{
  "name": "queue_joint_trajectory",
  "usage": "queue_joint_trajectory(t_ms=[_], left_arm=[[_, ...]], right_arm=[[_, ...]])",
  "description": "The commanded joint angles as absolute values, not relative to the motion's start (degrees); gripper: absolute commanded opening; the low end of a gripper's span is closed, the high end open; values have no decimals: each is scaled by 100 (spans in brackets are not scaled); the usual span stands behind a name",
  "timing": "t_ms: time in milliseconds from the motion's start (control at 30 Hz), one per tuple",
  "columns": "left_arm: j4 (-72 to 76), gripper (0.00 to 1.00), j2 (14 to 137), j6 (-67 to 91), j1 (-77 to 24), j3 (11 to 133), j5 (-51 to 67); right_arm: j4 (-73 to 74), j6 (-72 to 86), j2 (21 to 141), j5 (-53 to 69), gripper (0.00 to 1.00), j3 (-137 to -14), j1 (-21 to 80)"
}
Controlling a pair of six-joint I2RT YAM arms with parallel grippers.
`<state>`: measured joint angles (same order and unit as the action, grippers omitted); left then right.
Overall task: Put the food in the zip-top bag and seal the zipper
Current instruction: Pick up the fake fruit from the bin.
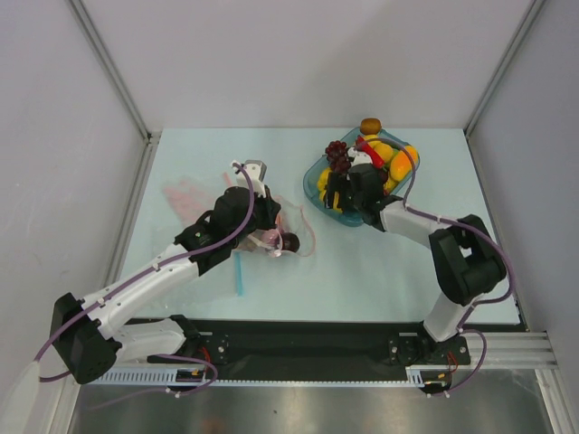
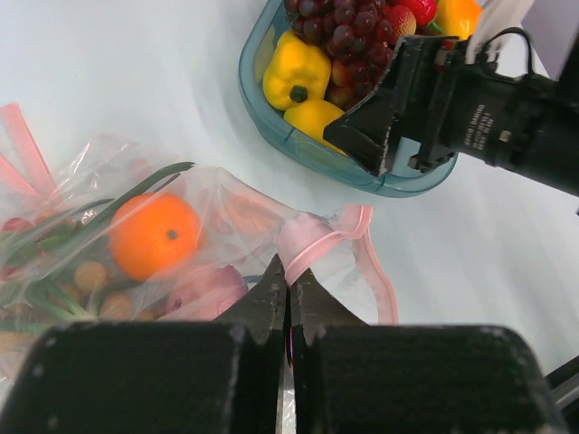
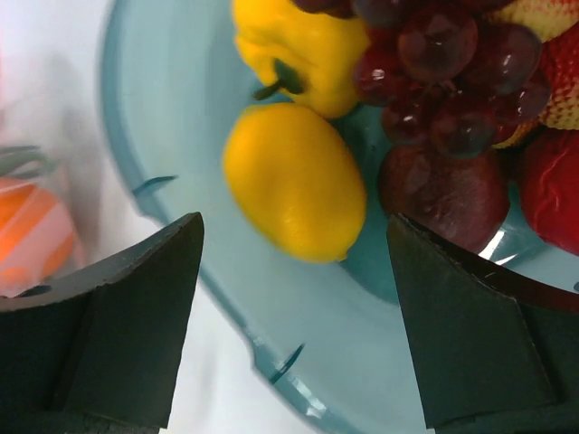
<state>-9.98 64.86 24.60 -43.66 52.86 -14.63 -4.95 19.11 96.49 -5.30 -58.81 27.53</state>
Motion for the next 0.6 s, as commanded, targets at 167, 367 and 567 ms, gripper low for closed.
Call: queue_joint_trajectory(t_ms=[167, 367, 567], left_arm=[[-791, 2, 6469, 2549, -4386, 5309, -1468], [-791, 2, 6469, 2549, -4386, 5308, -1450], [-800, 2, 6425, 2549, -4386, 5300, -1450]], right_arm=[[-71, 2215, 10748, -62, 86, -6732, 2522], [194, 2241, 10891, 202, 77, -6891, 2505], [-245, 2337, 10074, 333, 57, -6364, 2514]])
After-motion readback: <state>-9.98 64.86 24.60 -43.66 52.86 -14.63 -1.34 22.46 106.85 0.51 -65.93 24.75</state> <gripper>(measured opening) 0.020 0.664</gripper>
